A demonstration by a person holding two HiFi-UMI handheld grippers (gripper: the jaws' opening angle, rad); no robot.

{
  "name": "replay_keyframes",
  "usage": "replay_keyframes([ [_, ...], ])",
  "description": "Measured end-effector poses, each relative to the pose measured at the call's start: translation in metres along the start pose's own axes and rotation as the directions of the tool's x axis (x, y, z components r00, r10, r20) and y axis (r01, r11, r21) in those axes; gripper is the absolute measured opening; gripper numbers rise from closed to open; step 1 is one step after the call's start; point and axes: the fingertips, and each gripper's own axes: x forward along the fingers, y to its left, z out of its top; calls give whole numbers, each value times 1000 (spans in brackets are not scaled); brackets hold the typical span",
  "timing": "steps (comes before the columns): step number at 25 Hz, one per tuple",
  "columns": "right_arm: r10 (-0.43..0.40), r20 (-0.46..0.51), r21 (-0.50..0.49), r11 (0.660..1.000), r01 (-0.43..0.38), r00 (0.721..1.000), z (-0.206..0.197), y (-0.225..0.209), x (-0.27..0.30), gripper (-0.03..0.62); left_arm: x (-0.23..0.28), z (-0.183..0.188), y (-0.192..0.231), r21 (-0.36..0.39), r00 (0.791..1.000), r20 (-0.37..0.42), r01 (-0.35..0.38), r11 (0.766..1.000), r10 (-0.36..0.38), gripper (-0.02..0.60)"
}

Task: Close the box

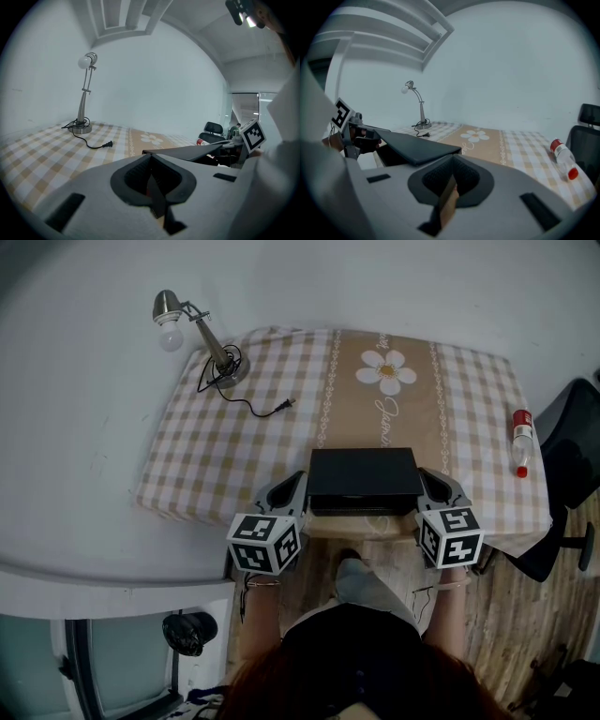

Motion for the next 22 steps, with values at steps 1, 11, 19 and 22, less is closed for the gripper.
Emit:
replay_keyframes([
  [1,-1,2,-2,1000,1,1000,0,0,-1,17,-1,-1,-1,3,1000,-3,0,1000,0,26],
  [11,-1,12,3,1000,1,1000,-5,6,-12,17,-2,-15,-22,66,998,-45,49,997,-47,26],
  [19,-8,15,11,1000,8,1000,-9,7,-20,17,-13,-16,-20,46,998,-34,48,998,-47,26],
  [22,-8,15,10,1000,8,1000,-10,10,-22,17,-16,-17,-22,45,998,-34,55,997,-53,26],
])
